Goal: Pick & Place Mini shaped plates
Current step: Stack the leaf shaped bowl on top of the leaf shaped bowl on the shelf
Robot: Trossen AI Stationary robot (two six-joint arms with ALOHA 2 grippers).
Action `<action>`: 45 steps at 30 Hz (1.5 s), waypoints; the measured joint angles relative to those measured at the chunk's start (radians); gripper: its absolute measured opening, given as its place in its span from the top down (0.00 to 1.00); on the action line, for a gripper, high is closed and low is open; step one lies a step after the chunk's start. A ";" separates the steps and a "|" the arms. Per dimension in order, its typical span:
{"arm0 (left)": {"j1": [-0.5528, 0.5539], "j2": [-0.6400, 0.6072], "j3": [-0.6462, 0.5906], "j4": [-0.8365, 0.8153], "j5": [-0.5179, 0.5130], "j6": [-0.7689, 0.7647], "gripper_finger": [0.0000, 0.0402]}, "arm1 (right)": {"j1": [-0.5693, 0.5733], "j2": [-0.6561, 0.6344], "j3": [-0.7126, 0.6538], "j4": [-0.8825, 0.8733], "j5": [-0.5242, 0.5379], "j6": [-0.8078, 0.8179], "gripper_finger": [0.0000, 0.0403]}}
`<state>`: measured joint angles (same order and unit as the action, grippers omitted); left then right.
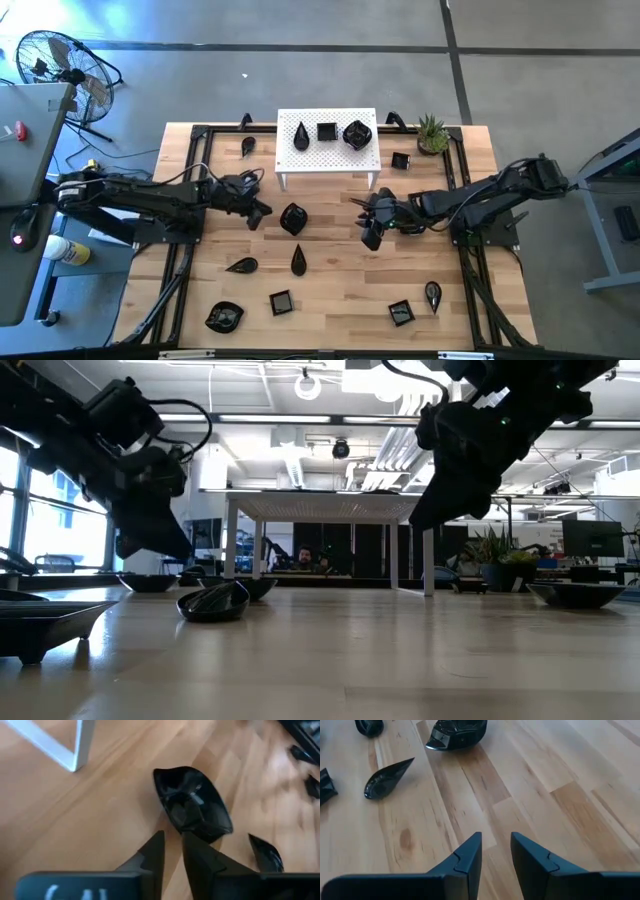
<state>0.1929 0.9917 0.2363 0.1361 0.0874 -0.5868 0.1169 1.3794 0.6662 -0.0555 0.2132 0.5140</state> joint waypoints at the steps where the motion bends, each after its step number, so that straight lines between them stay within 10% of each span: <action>1: -0.006 0.019 0.000 0.022 -0.005 -0.025 0.81 | 0.000 0.000 0.000 0.000 0.003 -0.009 0.75; 23: -0.004 0.389 0.147 0.097 0.064 -0.130 0.86 | 0.001 0.000 0.000 0.000 0.024 -0.111 0.76; 37: -0.020 0.397 0.266 0.101 -0.003 -0.178 0.99 | 0.003 -0.001 0.000 0.115 0.036 -0.023 0.76; 45: -0.023 0.397 0.363 0.097 -0.014 -0.181 1.00 | 0.025 0.008 0.000 0.248 0.067 -0.313 0.76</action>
<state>0.1696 1.3891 0.5990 0.2333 0.0734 -0.7681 0.1419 1.3874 0.6659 0.1930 0.2805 0.2007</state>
